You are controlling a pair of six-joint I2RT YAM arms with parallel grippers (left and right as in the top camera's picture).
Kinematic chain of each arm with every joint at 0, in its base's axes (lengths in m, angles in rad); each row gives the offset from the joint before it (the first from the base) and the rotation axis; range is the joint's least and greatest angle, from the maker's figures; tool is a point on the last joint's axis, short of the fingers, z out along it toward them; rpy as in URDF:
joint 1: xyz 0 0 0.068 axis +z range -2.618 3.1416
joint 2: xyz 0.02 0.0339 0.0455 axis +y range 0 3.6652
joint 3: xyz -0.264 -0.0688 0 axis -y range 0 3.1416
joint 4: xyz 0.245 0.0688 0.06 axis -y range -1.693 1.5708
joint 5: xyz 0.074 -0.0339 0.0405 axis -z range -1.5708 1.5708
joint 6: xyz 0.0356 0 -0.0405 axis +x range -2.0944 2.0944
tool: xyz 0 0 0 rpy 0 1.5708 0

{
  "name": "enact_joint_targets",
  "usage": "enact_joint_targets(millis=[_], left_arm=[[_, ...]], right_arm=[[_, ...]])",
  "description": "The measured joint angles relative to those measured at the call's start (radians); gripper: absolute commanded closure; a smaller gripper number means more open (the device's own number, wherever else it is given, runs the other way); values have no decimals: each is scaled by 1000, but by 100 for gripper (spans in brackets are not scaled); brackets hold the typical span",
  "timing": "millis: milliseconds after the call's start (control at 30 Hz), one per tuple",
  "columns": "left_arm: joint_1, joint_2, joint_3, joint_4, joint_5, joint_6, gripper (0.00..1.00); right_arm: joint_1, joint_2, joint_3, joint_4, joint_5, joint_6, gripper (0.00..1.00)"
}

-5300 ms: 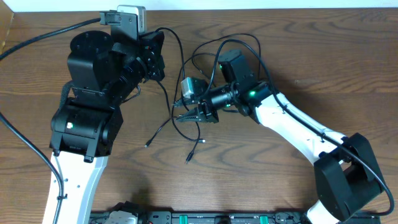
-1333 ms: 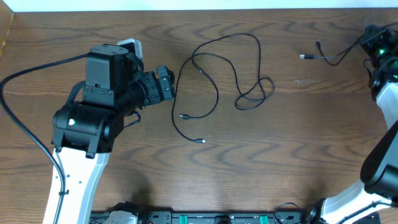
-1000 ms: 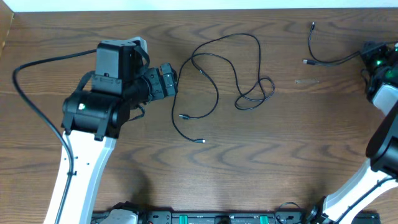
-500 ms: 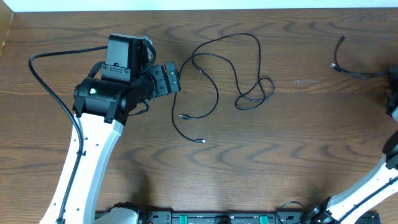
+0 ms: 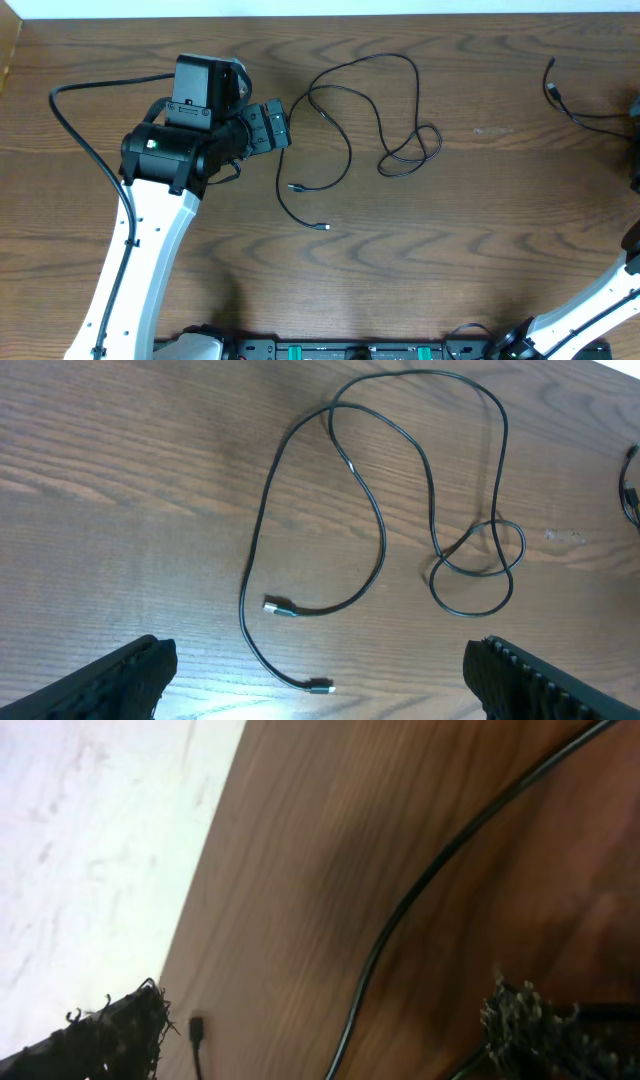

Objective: Untangle cables

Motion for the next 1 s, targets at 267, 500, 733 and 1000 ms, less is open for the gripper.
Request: enact_joint_targets(millis=[267,500,733,1000], left_arm=[[0,0,0,0,0,0,3],[0,0,0,0,0,0,3],[0,0,0,0,0,0,3],[0,0,0,-2,0,0,3]], right_arm=[[0,0,0,15,-165,-50,1],[10,0,0,15,-298,-105,1],[90,-47,0,-1,-377,-155,1],[226,-110,0,-26,-376,-256,1]])
